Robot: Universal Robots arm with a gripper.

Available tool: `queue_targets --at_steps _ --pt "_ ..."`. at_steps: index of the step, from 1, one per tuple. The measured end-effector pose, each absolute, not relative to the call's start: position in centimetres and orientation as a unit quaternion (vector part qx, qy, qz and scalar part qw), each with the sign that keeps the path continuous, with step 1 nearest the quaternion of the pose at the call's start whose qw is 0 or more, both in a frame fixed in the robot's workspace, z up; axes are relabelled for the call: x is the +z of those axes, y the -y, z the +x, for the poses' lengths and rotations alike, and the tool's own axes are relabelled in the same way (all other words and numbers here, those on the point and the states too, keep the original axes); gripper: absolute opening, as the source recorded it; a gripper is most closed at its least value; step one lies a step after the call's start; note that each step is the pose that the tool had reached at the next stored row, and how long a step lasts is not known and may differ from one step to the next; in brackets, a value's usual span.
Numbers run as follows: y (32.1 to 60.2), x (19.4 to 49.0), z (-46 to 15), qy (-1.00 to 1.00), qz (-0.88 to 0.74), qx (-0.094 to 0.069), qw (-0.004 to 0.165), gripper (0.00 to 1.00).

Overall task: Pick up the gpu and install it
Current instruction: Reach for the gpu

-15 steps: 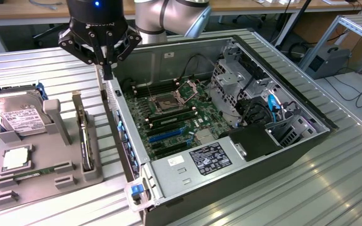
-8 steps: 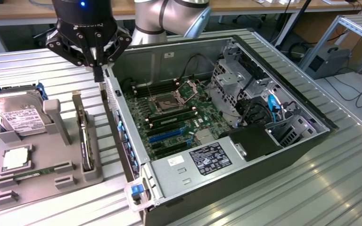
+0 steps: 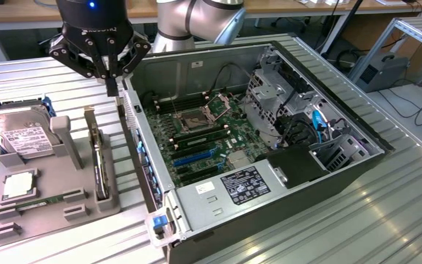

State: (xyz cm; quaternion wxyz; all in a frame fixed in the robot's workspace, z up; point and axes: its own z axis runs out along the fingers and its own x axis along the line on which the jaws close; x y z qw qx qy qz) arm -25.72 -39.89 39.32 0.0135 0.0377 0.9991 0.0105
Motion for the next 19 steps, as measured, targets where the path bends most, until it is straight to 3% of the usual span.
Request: queue_targets --at_steps 19 --pt "39.89 39.32 -26.54 -0.999 0.038 0.008 0.014 0.11"
